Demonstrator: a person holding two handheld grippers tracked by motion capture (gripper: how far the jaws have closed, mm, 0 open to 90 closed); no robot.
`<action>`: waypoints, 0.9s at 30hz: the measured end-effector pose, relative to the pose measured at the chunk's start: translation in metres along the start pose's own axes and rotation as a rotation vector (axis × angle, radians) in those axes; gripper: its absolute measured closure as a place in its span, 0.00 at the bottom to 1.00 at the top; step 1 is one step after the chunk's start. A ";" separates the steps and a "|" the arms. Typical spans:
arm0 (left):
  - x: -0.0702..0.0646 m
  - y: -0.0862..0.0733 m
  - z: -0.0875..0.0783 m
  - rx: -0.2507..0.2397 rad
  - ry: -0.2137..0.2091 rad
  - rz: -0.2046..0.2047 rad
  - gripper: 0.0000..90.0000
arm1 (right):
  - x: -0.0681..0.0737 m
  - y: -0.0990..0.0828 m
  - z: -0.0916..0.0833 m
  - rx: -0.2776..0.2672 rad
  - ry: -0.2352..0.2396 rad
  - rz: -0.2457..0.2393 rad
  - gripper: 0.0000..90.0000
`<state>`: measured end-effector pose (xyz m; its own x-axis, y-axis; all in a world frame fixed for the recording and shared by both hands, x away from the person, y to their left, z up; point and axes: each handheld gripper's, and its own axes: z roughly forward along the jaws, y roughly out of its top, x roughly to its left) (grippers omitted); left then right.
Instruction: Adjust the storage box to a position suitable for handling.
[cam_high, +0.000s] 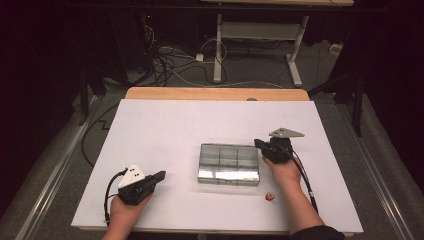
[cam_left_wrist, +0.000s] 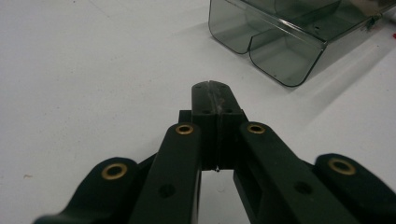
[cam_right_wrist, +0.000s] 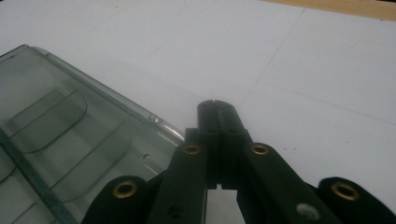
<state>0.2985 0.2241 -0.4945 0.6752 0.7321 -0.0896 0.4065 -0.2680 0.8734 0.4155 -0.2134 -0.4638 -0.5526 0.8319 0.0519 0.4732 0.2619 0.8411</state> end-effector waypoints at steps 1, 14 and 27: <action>0.000 0.000 0.000 0.000 -0.001 0.000 0.98 | 0.002 -0.001 -0.001 0.003 0.007 -0.001 1.00; 0.000 0.000 -0.001 -0.002 0.005 0.002 0.97 | 0.046 -0.006 -0.009 0.085 0.056 -0.098 1.00; -0.009 0.010 0.013 0.055 -0.010 -0.023 0.97 | 0.062 -0.012 -0.053 -0.018 0.044 -0.146 1.00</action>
<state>0.3045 0.2069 -0.4911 0.6711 0.7325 -0.1141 0.4551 -0.2856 0.8434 0.3392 -0.1906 -0.4423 -0.6443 0.7632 -0.0482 0.3735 0.3690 0.8511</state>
